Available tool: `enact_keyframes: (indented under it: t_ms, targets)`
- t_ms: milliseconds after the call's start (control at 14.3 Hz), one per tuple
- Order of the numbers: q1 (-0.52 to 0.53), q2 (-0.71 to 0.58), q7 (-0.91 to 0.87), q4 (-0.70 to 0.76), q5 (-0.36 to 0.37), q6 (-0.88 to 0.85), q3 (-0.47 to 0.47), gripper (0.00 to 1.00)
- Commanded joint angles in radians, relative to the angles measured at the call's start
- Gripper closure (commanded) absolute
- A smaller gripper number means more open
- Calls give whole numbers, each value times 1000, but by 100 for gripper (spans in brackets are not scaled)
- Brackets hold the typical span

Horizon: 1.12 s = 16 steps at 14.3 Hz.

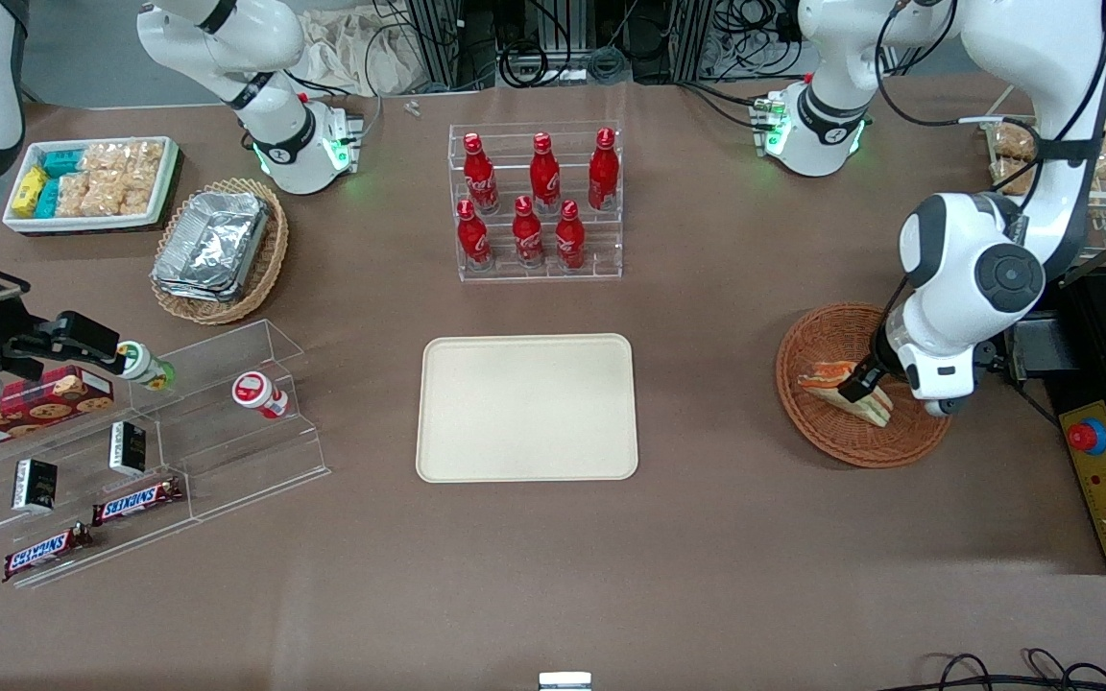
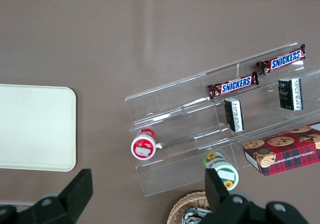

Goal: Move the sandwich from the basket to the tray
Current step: 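Close the left gripper on the sandwich's upright edge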

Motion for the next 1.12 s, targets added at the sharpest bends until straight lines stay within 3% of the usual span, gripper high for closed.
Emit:
enact_keyframes:
  t_ms: [0,350,769,839,1049]
  targets:
    - [-26,37,-85,-1,-5,67,4,0]
    - [-23,61,-111,-26,-2,127,7,1]
    - [-20,74,-123,-25,10,139,13,13]
    - [-19,72,-122,-23,10,136,13,21]
    - [-19,63,-132,-14,10,118,13,70]
